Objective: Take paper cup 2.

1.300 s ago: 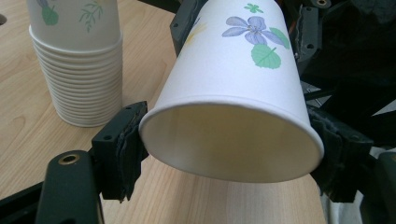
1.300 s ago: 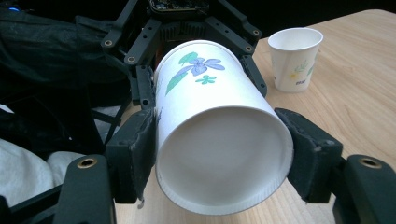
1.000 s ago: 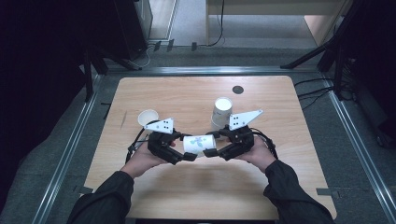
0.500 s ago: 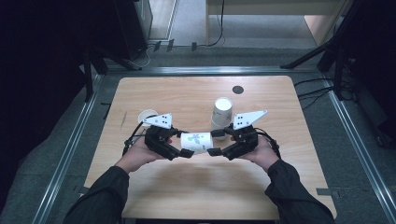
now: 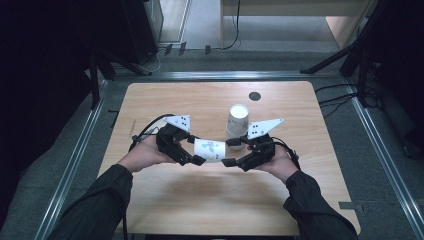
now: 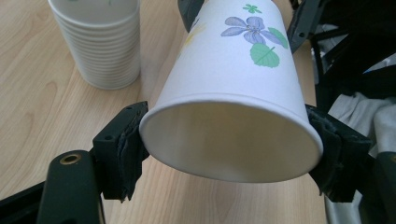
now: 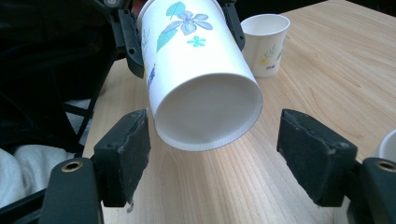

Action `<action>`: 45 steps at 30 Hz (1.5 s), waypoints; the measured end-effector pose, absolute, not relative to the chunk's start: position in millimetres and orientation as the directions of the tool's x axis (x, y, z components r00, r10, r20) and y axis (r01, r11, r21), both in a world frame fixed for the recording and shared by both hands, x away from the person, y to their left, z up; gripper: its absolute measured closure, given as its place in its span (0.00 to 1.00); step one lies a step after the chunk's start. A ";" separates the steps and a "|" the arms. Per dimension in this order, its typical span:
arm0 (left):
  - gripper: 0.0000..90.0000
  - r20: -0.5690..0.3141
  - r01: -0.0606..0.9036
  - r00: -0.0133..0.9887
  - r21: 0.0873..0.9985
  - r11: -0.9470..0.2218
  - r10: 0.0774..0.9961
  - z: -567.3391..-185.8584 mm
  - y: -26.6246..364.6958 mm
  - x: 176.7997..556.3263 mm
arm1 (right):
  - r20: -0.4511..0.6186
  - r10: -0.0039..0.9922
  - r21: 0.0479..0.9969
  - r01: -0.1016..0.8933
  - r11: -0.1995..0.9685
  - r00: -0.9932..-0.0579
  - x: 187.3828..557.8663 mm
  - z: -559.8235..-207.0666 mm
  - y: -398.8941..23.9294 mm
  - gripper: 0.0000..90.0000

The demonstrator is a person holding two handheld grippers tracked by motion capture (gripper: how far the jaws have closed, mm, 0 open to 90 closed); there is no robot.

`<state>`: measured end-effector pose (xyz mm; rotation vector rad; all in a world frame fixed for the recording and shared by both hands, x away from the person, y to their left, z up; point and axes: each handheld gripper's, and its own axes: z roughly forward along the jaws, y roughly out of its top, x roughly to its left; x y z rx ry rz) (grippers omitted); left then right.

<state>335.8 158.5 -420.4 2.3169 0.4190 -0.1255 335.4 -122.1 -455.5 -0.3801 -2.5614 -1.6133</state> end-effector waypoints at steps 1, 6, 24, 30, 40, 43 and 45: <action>0.26 -0.214 0.339 0.940 0.659 -0.671 0.265 -420.0 157.3 336.7 | 0.207 0.161 0.875 0.256 0.411 -0.965 335.5 -455.8 -121.3 0.29; 0.26 -0.199 0.320 0.948 0.605 -0.730 0.250 -418.0 152.6 338.6 | 0.198 0.161 0.872 0.249 0.422 -0.967 335.5 -456.6 -116.8 0.29; 0.26 -0.143 0.269 0.963 0.492 -0.828 0.228 -400.3 137.6 345.7 | 0.171 0.137 0.865 0.215 0.454 -0.976 338.6 -456.7 -97.3 0.30; 0.26 -0.150 0.271 0.963 0.476 -0.837 0.226 -400.6 135.3 346.8 | 0.162 0.129 0.867 0.204 0.456 -0.978 339.9 -456.5 -92.9 0.30; 0.26 -0.165 0.278 0.960 0.459 -0.844 0.227 -404.0 133.0 349.2 | 0.146 0.118 0.855 0.185 0.485 -0.982 338.7 -458.7 -85.6 0.31; 0.26 -0.159 0.269 0.962 0.446 -0.853 0.220 -404.2 132.2 349.3 | 0.140 0.118 0.855 0.181 0.487 -0.983 339.0 -459.4 -84.4 0.32; 0.26 -0.158 0.265 0.963 0.439 -0.859 0.217 -403.7 131.4 349.7 | 0.142 0.117 0.852 0.182 0.490 -0.983 339.5 -459.8 -84.0 0.32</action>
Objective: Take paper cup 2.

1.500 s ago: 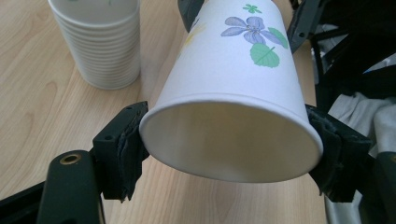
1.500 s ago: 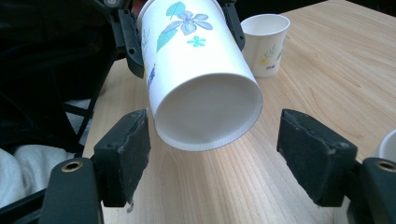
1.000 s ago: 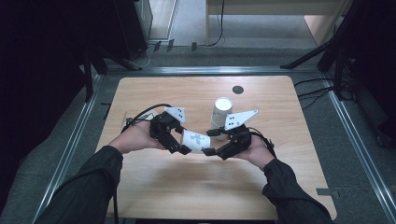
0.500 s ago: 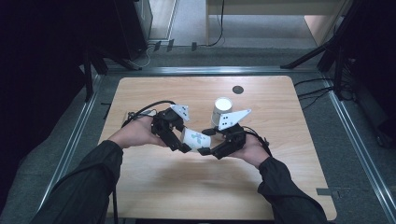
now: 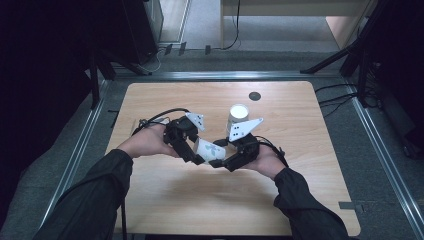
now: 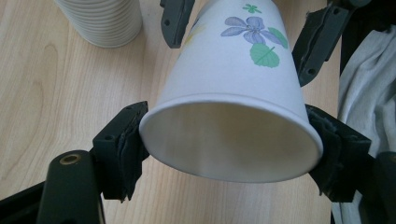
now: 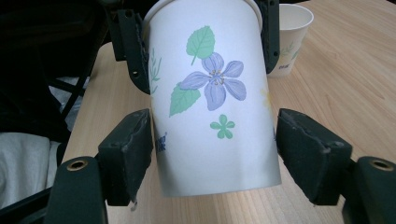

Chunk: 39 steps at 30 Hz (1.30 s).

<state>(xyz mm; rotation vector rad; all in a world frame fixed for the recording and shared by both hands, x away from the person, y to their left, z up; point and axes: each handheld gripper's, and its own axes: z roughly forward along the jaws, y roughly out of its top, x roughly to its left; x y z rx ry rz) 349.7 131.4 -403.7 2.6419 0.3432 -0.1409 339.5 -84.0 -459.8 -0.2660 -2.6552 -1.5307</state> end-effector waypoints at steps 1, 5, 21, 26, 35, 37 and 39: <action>0.26 -0.153 0.264 0.964 0.431 -0.863 0.219 -403.4 130.6 349.6 | 0.148 0.117 0.848 0.187 0.495 -0.982 339.2 -460.0 -83.7 0.32; 0.26 -0.146 0.259 0.965 0.408 -0.876 0.217 -401.5 128.0 350.2 | 0.145 0.115 0.848 0.183 0.497 -0.983 339.1 -460.9 -82.2 0.32; 0.26 -0.153 0.259 0.964 0.379 -0.888 0.216 -402.8 123.7 351.0 | 0.143 0.102 0.839 0.175 0.515 -0.985 339.3 -464.9 -78.7 0.37; 0.26 -0.148 0.245 0.968 0.388 -0.888 0.202 -402.3 125.5 351.1 | 0.138 0.095 0.843 0.167 0.512 -0.986 339.1 -464.5 -79.0 0.38; 0.15 -0.158 0.251 0.967 0.437 -0.864 0.201 -403.0 129.3 348.6 | 0.141 0.098 0.846 0.171 0.504 -0.985 339.0 -461.6 -83.5 0.39; 0.14 -0.165 0.259 0.965 0.462 -0.848 0.204 -402.3 131.5 348.2 | 0.144 0.103 0.849 0.176 0.498 -0.984 339.7 -460.5 -86.3 0.39; 0.12 -0.170 0.272 0.962 0.489 -0.829 0.215 -401.2 134.7 348.8 | 0.148 0.108 0.849 0.182 0.496 -0.983 339.8 -458.7 -90.2 0.39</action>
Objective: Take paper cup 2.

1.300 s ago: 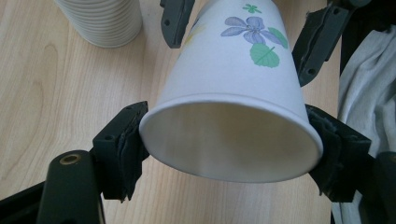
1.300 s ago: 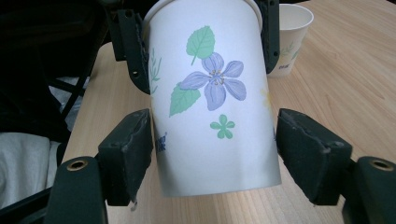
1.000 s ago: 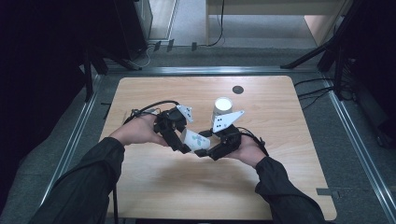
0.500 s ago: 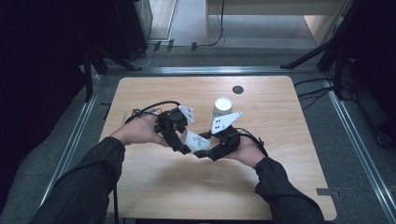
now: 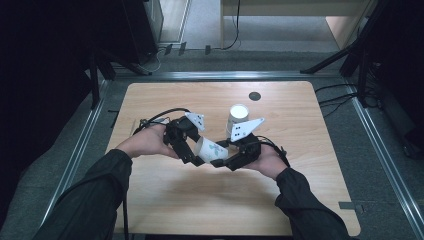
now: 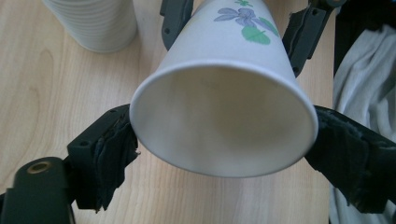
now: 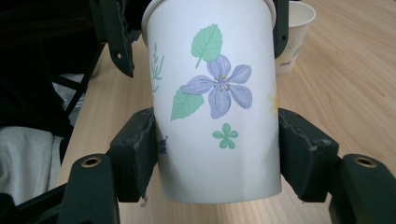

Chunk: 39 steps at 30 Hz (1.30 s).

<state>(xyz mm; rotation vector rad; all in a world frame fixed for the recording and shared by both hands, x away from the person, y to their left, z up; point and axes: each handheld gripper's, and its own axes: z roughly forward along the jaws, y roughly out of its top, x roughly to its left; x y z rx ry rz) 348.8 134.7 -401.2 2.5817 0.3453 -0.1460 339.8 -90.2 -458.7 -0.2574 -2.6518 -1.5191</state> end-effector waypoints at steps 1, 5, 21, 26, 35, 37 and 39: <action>0.12 -0.171 0.278 0.960 0.508 -0.816 0.220 -401.2 136.9 348.9 | 0.142 0.111 0.852 0.179 0.493 -0.984 340.2 -457.9 -91.9 0.39; 0.12 -0.176 0.301 0.953 0.557 -0.774 0.245 -404.5 144.8 348.2 | 0.142 0.122 0.857 0.184 0.481 -0.982 341.1 -454.7 -99.4 0.39; 0.10 -0.261 0.397 0.914 0.727 -0.560 0.310 -429.1 164.4 333.1 | 0.156 0.139 0.872 0.202 0.445 -0.978 340.2 -450.6 -114.8 0.39; 0.10 -0.292 0.423 0.902 0.751 -0.507 0.319 -439.1 165.2 330.2 | 0.156 0.138 0.872 0.202 0.445 -0.978 339.8 -451.4 -115.4 0.39; 0.10 -0.348 0.469 0.877 0.769 -0.434 0.332 -455.0 165.7 326.3 | 0.163 0.140 0.874 0.209 0.439 -0.977 339.0 -453.5 -116.7 0.39; 0.10 -0.354 0.472 0.875 0.771 -0.427 0.329 -456.1 165.6 326.0 | 0.168 0.140 0.874 0.213 0.438 -0.976 339.0 -454.7 -116.8 0.39; 0.10 -0.357 0.475 0.873 0.777 -0.413 0.332 -457.3 165.3 325.3 | 0.169 0.139 0.875 0.213 0.434 -0.976 339.1 -456.1 -116.6 0.39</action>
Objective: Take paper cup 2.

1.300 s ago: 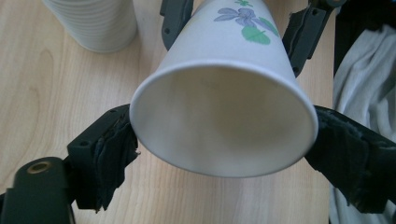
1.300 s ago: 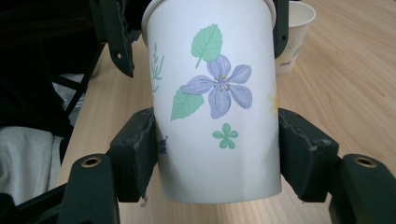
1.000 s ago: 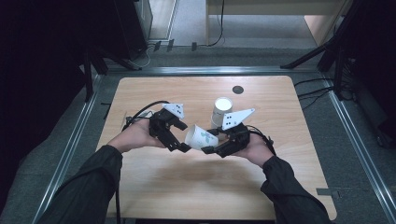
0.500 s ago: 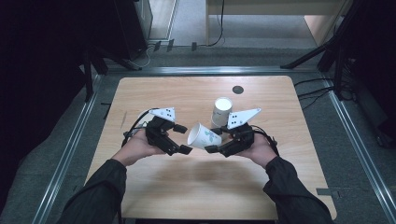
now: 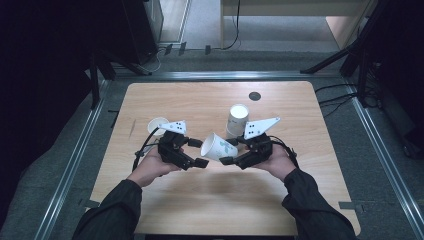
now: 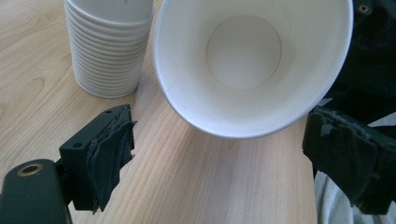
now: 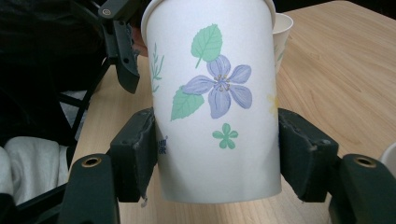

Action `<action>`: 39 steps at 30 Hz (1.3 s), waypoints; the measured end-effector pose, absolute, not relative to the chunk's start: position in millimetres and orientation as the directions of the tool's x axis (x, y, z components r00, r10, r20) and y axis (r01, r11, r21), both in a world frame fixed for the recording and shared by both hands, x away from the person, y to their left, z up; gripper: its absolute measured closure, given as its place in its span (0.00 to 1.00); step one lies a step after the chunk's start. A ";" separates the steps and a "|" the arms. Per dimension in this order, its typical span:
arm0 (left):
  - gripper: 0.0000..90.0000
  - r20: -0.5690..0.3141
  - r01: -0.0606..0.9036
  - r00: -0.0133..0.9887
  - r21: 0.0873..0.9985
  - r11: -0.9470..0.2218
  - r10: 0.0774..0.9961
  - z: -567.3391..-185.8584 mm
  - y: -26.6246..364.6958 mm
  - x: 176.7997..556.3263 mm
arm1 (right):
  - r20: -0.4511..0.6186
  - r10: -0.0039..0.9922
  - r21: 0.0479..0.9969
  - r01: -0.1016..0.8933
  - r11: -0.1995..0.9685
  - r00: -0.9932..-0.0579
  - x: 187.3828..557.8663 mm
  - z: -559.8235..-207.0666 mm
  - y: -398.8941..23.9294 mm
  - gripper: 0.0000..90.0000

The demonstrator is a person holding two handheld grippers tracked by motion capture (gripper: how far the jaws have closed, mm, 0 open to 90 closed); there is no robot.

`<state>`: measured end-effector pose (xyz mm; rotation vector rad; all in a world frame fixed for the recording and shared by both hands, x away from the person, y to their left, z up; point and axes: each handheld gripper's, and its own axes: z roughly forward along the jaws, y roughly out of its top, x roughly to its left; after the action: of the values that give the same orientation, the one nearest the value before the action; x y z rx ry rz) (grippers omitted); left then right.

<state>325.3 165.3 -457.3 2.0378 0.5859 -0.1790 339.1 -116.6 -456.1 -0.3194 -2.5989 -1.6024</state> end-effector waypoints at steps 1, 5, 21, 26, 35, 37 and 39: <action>0.10 -0.359 0.476 0.872 0.780 -0.405 0.333 -457.7 164.9 324.9 | 0.173 0.140 0.875 0.217 0.434 -0.975 338.8 -456.5 -116.3 0.39; 0.10 -0.356 0.472 0.872 0.792 -0.387 0.334 -457.0 164.4 324.4 | 0.176 0.135 0.876 0.218 0.431 -0.975 338.6 -458.4 -115.0 0.39; 0.11 -0.359 0.470 0.868 0.817 -0.334 0.343 -456.9 160.8 325.7 | 0.198 0.121 0.875 0.231 0.426 -0.973 338.8 -464.3 -109.6 0.39; 0.14 -0.363 0.471 0.866 0.823 -0.318 0.344 -457.5 159.0 325.6 | 0.203 0.121 0.873 0.236 0.426 -0.972 338.9 -465.2 -108.5 0.39; 0.15 -0.362 0.470 0.867 0.821 -0.323 0.342 -459.4 155.8 325.4 | 0.216 0.118 0.873 0.246 0.421 -0.969 339.4 -466.4 -107.2 0.39; 0.16 -0.363 0.469 0.868 0.823 -0.321 0.339 -459.2 155.9 325.3 | 0.217 0.117 0.873 0.246 0.420 -0.969 339.7 -466.6 -106.7 0.39; 0.17 -0.356 0.463 0.871 0.826 -0.322 0.339 -458.9 156.0 324.9 | 0.222 0.114 0.873 0.250 0.420 -0.968 339.8 -467.2 -106.3 0.39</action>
<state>324.9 156.0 -458.9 1.9379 0.5910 -0.1412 339.8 -106.3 -467.2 -0.3270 -2.5366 -1.5935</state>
